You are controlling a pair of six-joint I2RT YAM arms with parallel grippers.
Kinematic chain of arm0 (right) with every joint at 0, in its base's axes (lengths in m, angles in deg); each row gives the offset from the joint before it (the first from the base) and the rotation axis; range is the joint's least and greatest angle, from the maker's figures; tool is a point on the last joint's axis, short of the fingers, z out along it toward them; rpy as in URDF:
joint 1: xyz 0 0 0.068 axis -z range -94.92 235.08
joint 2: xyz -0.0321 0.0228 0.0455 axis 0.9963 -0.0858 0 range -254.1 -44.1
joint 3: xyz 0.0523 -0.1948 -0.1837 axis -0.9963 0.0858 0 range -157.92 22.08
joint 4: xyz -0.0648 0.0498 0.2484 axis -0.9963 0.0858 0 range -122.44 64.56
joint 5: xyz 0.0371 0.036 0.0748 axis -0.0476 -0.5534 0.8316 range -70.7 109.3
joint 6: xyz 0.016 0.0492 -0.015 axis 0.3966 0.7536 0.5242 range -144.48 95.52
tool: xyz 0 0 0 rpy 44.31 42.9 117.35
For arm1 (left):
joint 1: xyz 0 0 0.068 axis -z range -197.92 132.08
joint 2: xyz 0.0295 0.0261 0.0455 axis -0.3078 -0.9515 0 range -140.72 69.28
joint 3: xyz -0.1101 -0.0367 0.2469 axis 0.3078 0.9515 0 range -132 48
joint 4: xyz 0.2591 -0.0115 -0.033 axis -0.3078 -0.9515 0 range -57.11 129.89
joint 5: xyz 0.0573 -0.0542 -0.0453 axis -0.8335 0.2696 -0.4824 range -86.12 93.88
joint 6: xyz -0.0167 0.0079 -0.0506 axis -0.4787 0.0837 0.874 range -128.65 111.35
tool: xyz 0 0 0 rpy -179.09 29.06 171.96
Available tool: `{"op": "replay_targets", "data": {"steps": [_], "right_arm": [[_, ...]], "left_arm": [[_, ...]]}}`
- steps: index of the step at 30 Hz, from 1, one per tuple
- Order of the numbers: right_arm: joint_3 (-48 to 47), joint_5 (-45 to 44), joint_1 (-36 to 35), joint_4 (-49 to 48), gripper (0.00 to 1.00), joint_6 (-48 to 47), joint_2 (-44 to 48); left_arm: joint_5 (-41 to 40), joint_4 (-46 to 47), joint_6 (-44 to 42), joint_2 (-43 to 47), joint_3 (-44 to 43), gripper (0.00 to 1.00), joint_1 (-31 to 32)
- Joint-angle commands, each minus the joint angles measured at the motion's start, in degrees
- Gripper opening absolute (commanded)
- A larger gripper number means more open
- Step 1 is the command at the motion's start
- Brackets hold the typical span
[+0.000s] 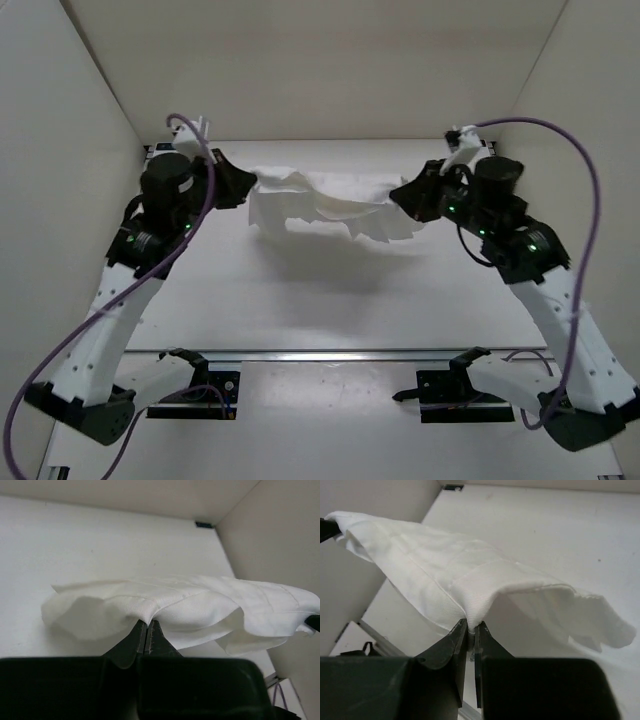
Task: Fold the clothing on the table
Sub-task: Flatten the skirt out
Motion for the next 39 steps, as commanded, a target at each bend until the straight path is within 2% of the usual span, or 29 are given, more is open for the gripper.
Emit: {"op": "replay_targets", "data": {"steps": [1, 5, 9, 11, 12, 15, 17, 19, 21, 22, 24, 26, 33, 36, 39], "right_arm": [[-3.80, 2.21, 0.80, 9.87, 0.00, 0.73, 0.55], [-3.38, 5.17, 3.78, 8.66, 0.00, -0.93, -2.78], [-8.61, 6.60, 6.42, 6.45, 0.00, -4.18, -12.01], [-16.17, 6.60, 6.42, 6.72, 0.00, -5.50, -19.81], [-17.94, 6.59, 6.42, 6.63, 0.00, -5.85, -21.41], [-31.64, 5.63, 5.63, 9.00, 0.00, -6.73, -29.49], [-42.08, 5.36, 5.46, 12.50, 0.00, -6.91, -32.48], [-45.37, 5.19, 5.63, 14.01, 0.00, -7.26, -33.91], [-40.59, 5.54, 6.50, 12.53, 0.00, -7.26, -32.69], [-38.90, 6.06, 6.68, 11.65, 0.00, -7.09, -32.16], [-28.39, 6.94, 7.65, 7.97, 0.00, -6.65, -29.61], [-19.87, 7.47, 8.18, 4.81, 0.00, -6.04, -27.68], [9.94, 7.21, 9.58, -6.62, 0.00, -0.51, -24.34], [20.41, 6.34, 8.53, -9.18, 0.00, 2.22, -22.40], [26.75, 3.96, 6.78, -8.14, 0.00, 3.01, -21.17]], "left_arm": [[0.48, -9.24, -1.03, 3.19, -2.49, 0.00, -0.54], [3.91, -7.40, -1.99, 1.63, -0.56, 0.00, -4.84], [4.26, -5.90, -4.10, -7.32, -4.05, 0.00, -7.04], [5.05, -7.03, -4.28, -11.80, -8.89, 0.00, -8.27], [5.31, -7.48, -4.54, -15.23, -12.74, 0.00, -8.63], [5.40, -10.63, -5.16, -22.53, -26.42, 0.00, -9.68], [4.79, -15.71, -5.86, -26.94, -35.33, 0.00, -9.51], [3.91, -17.58, -6.57, -29.23, -41.85, 0.00, -8.55], [3.13, -15.06, -6.66, -27.32, -38.89, 0.00, -7.58], [3.21, -13.73, -6.57, -24.69, -33.66, 0.00, -7.23], [3.56, -8.38, -5.70, -20.37, -23.36, 0.00, -6.79], [3.83, -2.33, -4.55, -15.90, -9.07, 0.00, -7.48], [3.47, 9.99, -0.25, -11.22, 25.41, 0.00, -6.96], [3.30, 12.20, 1.25, -11.22, 34.92, 0.00, -5.39], [3.47, 11.95, 1.87, -10.78, 40.21, 0.00, -2.05]]}}
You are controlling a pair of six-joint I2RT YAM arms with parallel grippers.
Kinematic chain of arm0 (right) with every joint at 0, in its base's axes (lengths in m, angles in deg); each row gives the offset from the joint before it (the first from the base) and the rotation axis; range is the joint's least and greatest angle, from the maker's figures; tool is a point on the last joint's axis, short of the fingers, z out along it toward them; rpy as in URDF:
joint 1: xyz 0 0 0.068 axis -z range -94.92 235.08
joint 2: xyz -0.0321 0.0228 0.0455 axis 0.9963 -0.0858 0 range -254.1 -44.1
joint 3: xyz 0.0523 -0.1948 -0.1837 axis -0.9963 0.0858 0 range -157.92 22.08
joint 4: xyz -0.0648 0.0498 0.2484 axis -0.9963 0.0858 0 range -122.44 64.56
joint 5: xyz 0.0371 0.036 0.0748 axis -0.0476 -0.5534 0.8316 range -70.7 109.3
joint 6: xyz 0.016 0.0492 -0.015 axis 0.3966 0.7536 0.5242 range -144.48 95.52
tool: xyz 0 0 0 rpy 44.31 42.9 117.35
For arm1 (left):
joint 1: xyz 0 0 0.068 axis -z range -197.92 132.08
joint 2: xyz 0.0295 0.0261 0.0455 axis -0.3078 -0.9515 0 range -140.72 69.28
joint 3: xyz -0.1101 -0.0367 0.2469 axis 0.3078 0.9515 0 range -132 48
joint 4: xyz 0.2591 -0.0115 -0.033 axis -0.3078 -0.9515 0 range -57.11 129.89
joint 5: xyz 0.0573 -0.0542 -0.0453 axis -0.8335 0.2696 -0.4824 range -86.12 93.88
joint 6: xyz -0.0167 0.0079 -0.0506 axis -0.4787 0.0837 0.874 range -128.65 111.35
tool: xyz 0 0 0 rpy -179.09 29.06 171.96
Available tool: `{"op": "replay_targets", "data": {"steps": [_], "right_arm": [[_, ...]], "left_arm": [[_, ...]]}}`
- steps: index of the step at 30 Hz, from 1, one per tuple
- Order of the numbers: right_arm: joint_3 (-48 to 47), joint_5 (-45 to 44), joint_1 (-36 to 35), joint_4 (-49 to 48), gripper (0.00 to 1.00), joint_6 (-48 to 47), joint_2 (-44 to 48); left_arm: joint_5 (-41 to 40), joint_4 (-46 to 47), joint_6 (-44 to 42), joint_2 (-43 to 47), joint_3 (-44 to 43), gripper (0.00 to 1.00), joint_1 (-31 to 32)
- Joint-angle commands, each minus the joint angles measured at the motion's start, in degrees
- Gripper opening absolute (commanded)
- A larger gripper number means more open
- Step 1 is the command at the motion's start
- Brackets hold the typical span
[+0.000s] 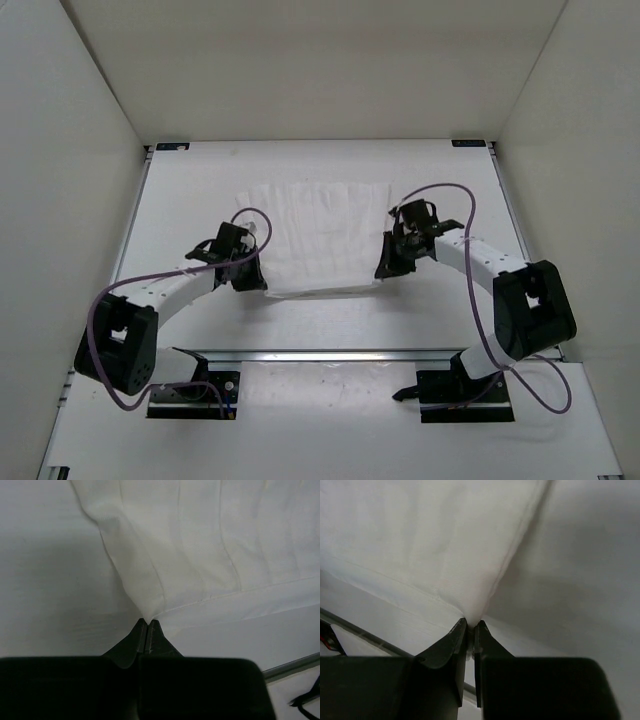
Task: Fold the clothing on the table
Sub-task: Flatten the skirt out, then fold the skirt
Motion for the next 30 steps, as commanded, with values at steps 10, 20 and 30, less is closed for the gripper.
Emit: {"op": "replay_targets", "data": {"steps": [10, 20, 30], "right_arm": [[15.89, -6.65, -9.46, 8.30, 0.00, 7.30, 18.48], [15.63, -2.53, -9.92, 25.61, 0.00, 8.54, 41.07], [11.51, 14.51, 3.07, 30.75, 0.00, 1.17, 49.09]], "left_arm": [[-0.76, -7.97, 2.67, 22.01, 11.54, 0.00, 7.48], [1.96, -23.09, 7.05, 40.13, 8.30, 0.00, 7.39], [8.82, -22.94, 8.39, 41.14, 0.76, 0.00, 0.55]]}}
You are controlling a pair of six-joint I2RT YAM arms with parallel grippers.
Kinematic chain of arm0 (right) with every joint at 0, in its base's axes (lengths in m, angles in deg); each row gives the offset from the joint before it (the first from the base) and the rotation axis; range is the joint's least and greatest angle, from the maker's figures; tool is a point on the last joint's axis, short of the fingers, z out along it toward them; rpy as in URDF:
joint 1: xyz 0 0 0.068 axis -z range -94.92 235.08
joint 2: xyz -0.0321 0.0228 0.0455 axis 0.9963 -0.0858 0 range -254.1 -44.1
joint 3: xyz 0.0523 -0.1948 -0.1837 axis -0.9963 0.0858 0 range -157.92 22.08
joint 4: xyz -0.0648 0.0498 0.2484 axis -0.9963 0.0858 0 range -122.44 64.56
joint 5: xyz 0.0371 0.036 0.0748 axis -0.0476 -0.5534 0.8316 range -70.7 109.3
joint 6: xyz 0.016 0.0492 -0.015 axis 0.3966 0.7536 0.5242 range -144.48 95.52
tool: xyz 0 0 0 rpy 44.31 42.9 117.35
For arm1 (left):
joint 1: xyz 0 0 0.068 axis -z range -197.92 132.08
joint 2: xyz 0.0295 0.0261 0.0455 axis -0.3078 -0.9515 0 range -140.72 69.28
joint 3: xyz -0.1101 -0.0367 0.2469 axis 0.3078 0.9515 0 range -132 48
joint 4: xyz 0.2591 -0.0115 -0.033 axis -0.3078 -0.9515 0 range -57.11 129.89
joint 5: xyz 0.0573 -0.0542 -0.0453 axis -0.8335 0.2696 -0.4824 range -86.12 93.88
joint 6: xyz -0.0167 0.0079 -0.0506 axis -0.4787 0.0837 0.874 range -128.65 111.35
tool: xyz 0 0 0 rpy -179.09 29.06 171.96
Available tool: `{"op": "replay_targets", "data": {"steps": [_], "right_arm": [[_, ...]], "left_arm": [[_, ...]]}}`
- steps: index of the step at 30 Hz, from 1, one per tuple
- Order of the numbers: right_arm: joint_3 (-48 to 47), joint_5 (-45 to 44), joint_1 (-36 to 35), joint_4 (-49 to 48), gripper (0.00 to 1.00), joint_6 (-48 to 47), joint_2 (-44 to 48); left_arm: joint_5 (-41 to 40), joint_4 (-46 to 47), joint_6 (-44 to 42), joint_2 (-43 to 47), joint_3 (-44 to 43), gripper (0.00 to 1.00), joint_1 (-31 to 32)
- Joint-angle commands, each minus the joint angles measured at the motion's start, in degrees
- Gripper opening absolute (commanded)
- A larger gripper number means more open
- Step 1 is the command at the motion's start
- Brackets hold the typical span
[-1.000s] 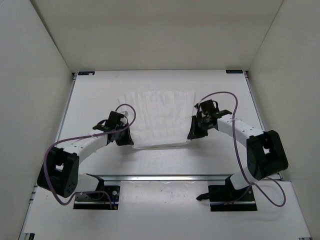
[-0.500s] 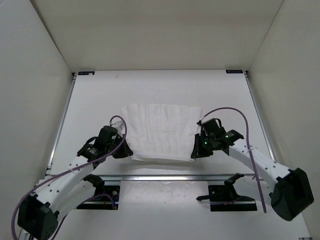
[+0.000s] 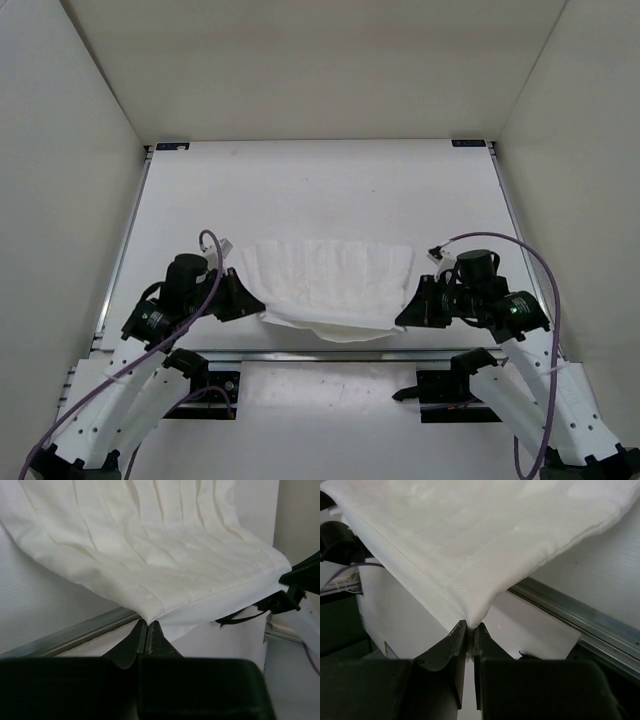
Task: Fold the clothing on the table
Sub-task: Fold the skirt
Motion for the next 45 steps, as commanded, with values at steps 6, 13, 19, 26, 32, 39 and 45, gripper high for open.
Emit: {"op": "replay_targets", "data": {"steps": [6, 13, 19, 26, 32, 39, 45], "right_arm": [[-4.90, 10.66, 13.16, -18.48, 0.00, -0.24, -15.57], [-14.36, 9.27, 19.49, -42.51, 0.12, 5.48, -43.93], [-31.17, 3.42, 21.25, -42.46, 0.43, 2.41, -57.59], [-21.36, -6.27, 17.75, -35.68, 0.46, -3.75, -50.66], [-9.39, -8.66, 11.77, -46.31, 0.42, -12.89, -46.16], [-13.95, -7.68, 9.48, -50.54, 0.39, -15.61, -54.33], [-17.56, -7.69, 8.51, -52.11, 0.34, -15.88, -58.65]], "left_arm": [[0.62, 19.38, 1.58, -18.41, -7.67, 0.00, -12.74], [-1.22, 37.16, 4.59, -43.96, -12.91, 0.10, -18.64], [10.65, 50.88, 7.75, -59.39, -25.23, 0.72, -22.16], [1.17, 37.53, -1.82, -51.33, -18.25, 0.73, -19.79], [-8.40, 44.91, -9.28, -44.98, -3.36, 0.69, -15.76], [-8.95, 49.57, -15.18, -53.67, -8.45, 0.66, -12.33], [-11.15, 54.32, -15.36, -53.86, -9.07, 0.66, -10.12]]}}
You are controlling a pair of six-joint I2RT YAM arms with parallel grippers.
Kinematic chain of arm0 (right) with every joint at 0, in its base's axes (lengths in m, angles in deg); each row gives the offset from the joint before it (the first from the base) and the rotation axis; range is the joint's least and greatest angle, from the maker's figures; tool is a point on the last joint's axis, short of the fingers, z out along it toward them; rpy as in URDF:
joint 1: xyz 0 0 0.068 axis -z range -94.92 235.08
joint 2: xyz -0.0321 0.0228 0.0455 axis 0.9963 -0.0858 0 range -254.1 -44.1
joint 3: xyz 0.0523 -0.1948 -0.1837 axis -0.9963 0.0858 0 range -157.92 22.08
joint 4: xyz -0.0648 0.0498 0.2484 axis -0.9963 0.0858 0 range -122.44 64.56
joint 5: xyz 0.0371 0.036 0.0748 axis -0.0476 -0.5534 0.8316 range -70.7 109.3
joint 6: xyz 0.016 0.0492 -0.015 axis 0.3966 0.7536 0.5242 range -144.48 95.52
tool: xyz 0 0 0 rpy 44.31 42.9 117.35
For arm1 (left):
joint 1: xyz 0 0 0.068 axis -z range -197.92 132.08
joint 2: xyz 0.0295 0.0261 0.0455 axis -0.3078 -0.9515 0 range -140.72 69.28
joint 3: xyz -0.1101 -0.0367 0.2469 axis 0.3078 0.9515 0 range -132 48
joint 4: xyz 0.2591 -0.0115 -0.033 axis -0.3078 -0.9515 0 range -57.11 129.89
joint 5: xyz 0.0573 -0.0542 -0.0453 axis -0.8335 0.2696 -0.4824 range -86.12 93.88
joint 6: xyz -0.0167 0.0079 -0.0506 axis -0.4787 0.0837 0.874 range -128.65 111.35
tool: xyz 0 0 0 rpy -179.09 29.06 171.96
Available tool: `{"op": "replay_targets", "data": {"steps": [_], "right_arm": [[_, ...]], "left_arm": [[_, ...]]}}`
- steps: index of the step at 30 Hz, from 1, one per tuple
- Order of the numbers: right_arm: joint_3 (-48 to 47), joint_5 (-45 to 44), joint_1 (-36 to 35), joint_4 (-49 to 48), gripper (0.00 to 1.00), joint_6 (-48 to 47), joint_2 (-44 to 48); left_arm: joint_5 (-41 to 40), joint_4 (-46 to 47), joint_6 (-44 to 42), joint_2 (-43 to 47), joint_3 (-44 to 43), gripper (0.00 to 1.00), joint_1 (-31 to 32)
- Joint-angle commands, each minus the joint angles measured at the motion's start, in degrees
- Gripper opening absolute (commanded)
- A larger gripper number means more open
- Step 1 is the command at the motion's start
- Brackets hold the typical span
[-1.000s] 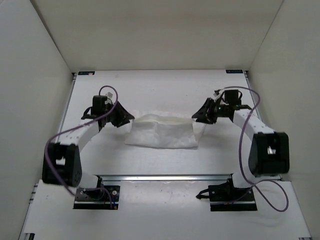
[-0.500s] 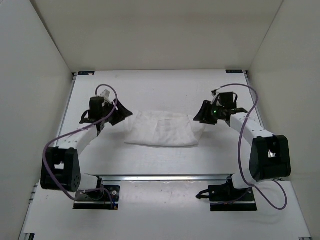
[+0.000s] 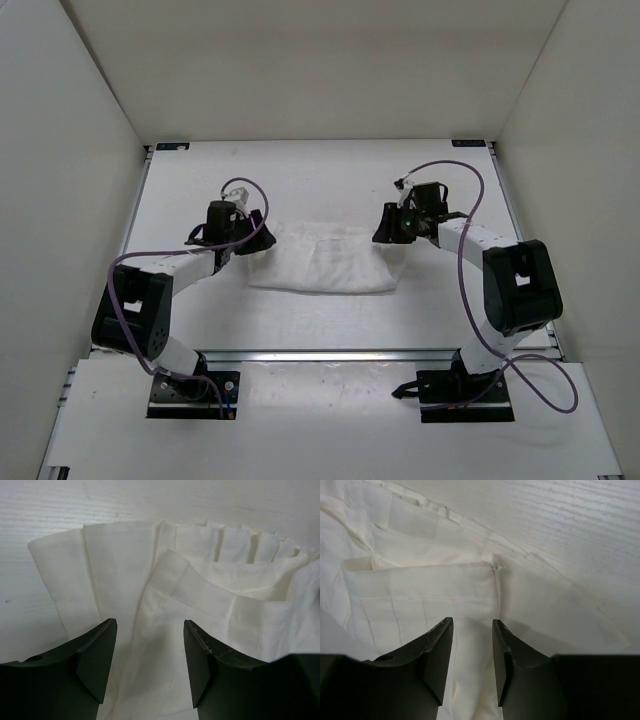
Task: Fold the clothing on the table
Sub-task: Fold the skirt
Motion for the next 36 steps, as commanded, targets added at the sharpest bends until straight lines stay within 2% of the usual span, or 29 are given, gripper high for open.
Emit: {"op": "replay_targets", "data": {"steps": [1, 8, 14, 16, 17, 18, 19, 20, 21, 23, 30, 36], "right_arm": [[-3.33, -1.28, -0.41, -4.14, 0.34, -1.72, -1.45], [-6.58, -3.14, -1.11, -3.09, 0.31, -2.25, -6.02], [-8.60, -3.48, -1.73, -2.65, 0.31, -2.60, -8.84], [-9.31, -2.78, -1.73, -1.77, 0.28, -2.95, -9.80], [-9.66, -1.74, -1.99, -2.03, 0.19, -2.77, -10.24], [-10.01, -1.38, -1.55, -1.94, 0.00, -3.12, -10.33], [-9.84, -1.20, -1.55, -1.94, 0.00, -2.69, -10.59], [-10.01, -0.94, -1.29, -1.42, 0.00, -2.95, -10.51], [-9.93, -1.11, -1.55, -1.59, 0.00, -2.77, -10.16], [-9.57, -0.85, -1.20, -0.98, 0.00, -2.42, -9.54], [-3.87, 4.41, 1.70, -0.97, 0.00, 1.70, -0.16], [4.92, 4.08, 2.93, 0.68, 0.00, 2.67, 10.83]], "left_arm": [[-1.75, 5.27, -2.14, 1.03, -2.25, 0.66, 1.20], [-3.95, 5.10, -4.07, -3.36, -6.02, 0.65, 3.75], [-4.39, 5.54, -5.30, -7.75, -8.67, 0.73, 4.45], [-3.78, 6.06, -5.57, -8.99, -9.63, 0.72, 4.98], [-3.69, 5.81, -6.18, -9.17, -9.63, 0.65, 4.90], [-3.34, 6.33, -6.01, -9.69, -10.07, 0.57, 5.24], [-3.33, 6.24, -6.27, -10.05, -10.16, 0.53, 5.16], [-2.64, 6.16, -6.27, -10.66, -10.51, 0.42, 4.98], [-1.76, 6.24, -6.27, -11.01, -10.95, 0.22, 4.46], [-1.58, 6.33, -5.92, -10.84, -10.69, 0.00, 4.37], [-1.66, 5.28, -4.78, -1.98, -6.04, 0.00, 2.79], [-0.70, 3.61, -3.11, 9.96, 3.01, 0.00, 3.13]]}}
